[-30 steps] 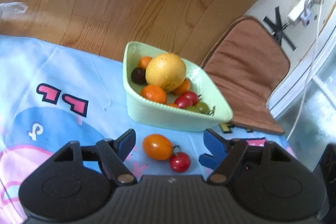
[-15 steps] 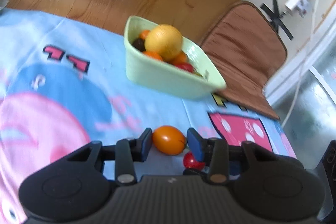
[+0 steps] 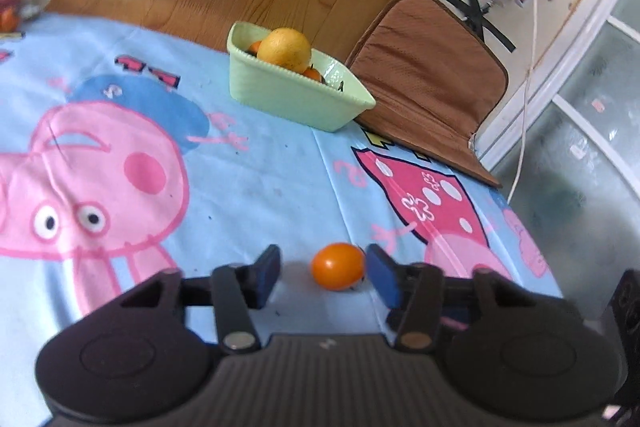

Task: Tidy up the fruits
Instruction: 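Grasp an orange tomato with the left tool while the right tool grasps a red tomato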

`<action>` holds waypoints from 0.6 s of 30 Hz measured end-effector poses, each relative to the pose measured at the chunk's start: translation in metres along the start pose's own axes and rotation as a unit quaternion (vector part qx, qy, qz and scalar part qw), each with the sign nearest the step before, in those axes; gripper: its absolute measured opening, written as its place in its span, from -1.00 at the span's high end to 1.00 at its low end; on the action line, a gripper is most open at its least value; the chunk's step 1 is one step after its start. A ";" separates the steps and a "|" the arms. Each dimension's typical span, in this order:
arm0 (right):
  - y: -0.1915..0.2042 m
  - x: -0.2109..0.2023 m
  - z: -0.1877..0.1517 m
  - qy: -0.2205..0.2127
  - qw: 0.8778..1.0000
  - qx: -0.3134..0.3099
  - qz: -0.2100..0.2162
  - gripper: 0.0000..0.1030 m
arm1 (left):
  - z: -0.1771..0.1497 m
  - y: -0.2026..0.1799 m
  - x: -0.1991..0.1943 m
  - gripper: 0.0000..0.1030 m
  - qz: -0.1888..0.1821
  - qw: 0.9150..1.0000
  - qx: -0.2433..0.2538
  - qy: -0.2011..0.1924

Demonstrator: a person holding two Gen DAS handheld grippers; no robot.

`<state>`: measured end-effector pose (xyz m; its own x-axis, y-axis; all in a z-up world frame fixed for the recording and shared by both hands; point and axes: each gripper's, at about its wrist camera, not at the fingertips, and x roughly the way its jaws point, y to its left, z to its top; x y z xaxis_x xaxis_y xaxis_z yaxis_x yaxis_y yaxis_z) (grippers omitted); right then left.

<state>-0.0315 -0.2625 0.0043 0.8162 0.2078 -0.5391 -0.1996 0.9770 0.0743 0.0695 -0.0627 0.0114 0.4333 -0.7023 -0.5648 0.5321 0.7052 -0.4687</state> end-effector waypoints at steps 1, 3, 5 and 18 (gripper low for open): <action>-0.001 0.000 -0.001 -0.001 1.000 0.003 -0.007 0.45 | -0.001 -0.004 -0.002 -0.13 0.005 1.000 0.013 -0.005; 0.000 -0.001 -0.002 -0.003 1.000 0.001 -0.014 0.45 | -0.002 -0.014 -0.005 -0.26 0.013 0.999 0.043 -0.011; 0.003 -0.001 -0.003 -0.006 1.000 -0.006 -0.019 0.45 | -0.005 -0.023 -0.006 -0.39 0.014 0.997 0.076 -0.013; 0.004 -0.002 -0.005 -0.005 1.000 -0.021 -0.013 0.39 | -0.005 -0.035 0.018 0.34 0.034 0.987 0.158 0.022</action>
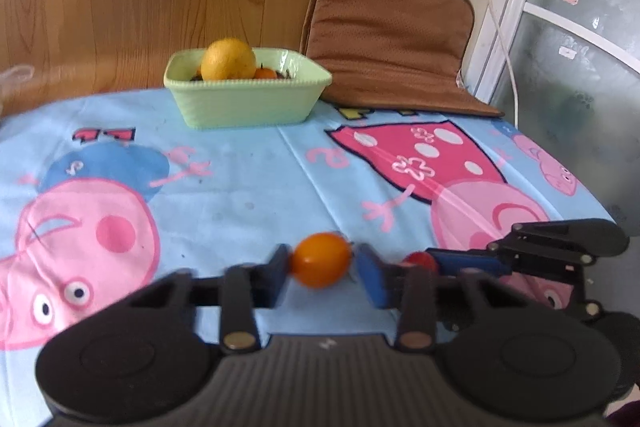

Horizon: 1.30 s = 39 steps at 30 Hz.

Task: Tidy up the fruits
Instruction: 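Carry both tomatoes over the green basket and open both tools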

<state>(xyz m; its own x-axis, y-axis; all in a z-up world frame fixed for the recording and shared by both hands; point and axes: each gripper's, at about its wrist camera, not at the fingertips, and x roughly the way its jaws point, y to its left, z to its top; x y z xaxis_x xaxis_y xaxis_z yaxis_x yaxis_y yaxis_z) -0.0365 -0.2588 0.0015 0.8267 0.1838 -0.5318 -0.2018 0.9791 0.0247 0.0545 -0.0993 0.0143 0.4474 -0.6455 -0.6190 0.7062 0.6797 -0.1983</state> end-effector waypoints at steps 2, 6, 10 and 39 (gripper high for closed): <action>0.000 0.001 0.002 -0.001 1.000 -0.005 0.006 0.45 | 0.000 0.003 0.000 0.35 -0.006 1.000 -0.007 0.000; -0.005 0.007 0.014 -0.016 1.000 -0.003 0.008 0.45 | 0.015 0.012 -0.004 0.34 -0.013 1.000 -0.022 -0.011; -0.014 0.022 0.037 -0.039 0.999 -0.002 0.006 0.45 | 0.049 0.023 -0.002 0.34 -0.003 0.999 -0.025 -0.037; -0.082 0.110 0.103 -0.076 0.993 0.071 -0.057 0.25 | 0.128 0.068 0.067 0.23 0.059 0.994 -0.072 -0.058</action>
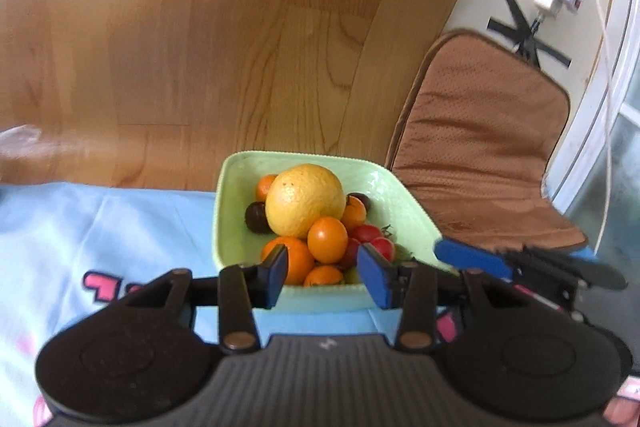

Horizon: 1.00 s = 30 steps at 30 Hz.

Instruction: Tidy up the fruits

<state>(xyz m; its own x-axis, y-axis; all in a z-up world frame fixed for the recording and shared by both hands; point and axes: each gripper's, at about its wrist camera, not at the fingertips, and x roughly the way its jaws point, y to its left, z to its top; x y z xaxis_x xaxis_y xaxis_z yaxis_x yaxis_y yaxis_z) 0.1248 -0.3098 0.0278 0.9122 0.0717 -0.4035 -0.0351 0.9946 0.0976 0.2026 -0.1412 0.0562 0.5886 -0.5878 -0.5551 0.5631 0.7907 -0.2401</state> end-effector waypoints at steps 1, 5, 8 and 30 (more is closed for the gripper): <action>0.002 -0.009 -0.003 -0.001 1.000 0.005 0.002 0.17 | -0.002 0.001 -0.006 0.23 0.000 1.000 -0.009 -0.002; 0.009 -0.048 -0.023 -0.007 1.000 0.029 -0.002 0.10 | -0.023 -0.001 -0.034 0.18 0.009 1.000 -0.017 -0.008; 0.013 -0.071 -0.042 0.008 0.998 0.051 -0.020 0.10 | -0.045 -0.007 -0.051 0.12 0.030 0.999 -0.022 -0.001; 0.011 -0.142 -0.102 0.017 0.981 0.192 -0.010 -0.13 | -0.147 -0.056 -0.092 -0.42 0.150 0.989 0.017 0.000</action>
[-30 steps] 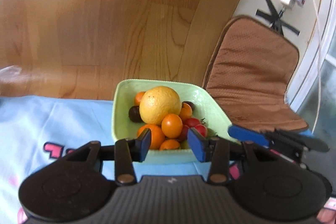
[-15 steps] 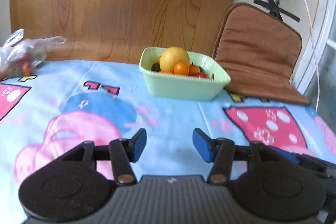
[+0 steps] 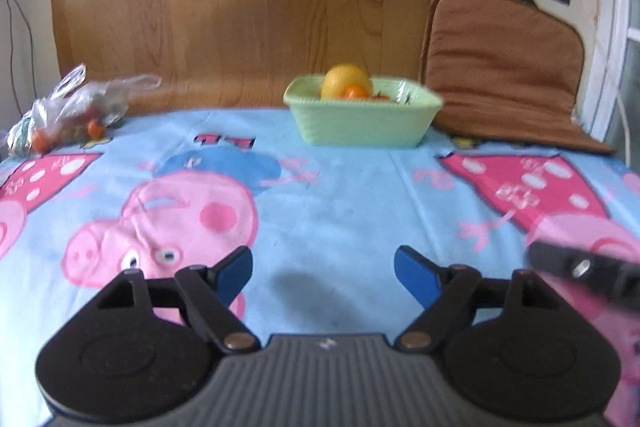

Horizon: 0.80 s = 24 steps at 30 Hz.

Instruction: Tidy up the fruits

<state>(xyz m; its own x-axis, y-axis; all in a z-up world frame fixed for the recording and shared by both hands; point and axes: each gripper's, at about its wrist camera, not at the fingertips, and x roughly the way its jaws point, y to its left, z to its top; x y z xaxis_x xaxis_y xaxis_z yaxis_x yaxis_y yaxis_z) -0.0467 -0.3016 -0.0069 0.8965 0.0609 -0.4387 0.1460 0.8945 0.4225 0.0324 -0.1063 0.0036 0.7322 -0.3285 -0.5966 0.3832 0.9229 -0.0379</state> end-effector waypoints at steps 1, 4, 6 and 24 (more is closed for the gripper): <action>-0.002 0.001 0.000 0.000 1.000 0.005 0.003 -0.14 | 0.001 0.004 0.001 -0.43 -0.004 1.000 -0.010 0.002; -0.005 0.001 0.001 0.005 1.000 0.015 0.006 -0.14 | 0.001 0.016 0.000 -0.45 0.006 0.999 -0.044 -0.002; -0.003 0.000 0.000 0.005 1.000 0.010 0.005 -0.14 | -0.001 0.019 -0.002 -0.47 0.002 0.999 -0.050 -0.006; 0.008 0.001 -0.004 -0.001 0.999 -0.032 -0.025 -0.14 | -0.006 0.011 -0.018 -0.53 -0.008 0.998 -0.021 -0.056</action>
<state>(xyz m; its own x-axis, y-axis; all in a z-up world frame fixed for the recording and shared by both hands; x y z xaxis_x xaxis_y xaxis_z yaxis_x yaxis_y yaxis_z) -0.0465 -0.2928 -0.0075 0.8896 0.0141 -0.4565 0.1638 0.9232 0.3476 0.0199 -0.0892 0.0088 0.7850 -0.3621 -0.5027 0.3739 0.9239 -0.0816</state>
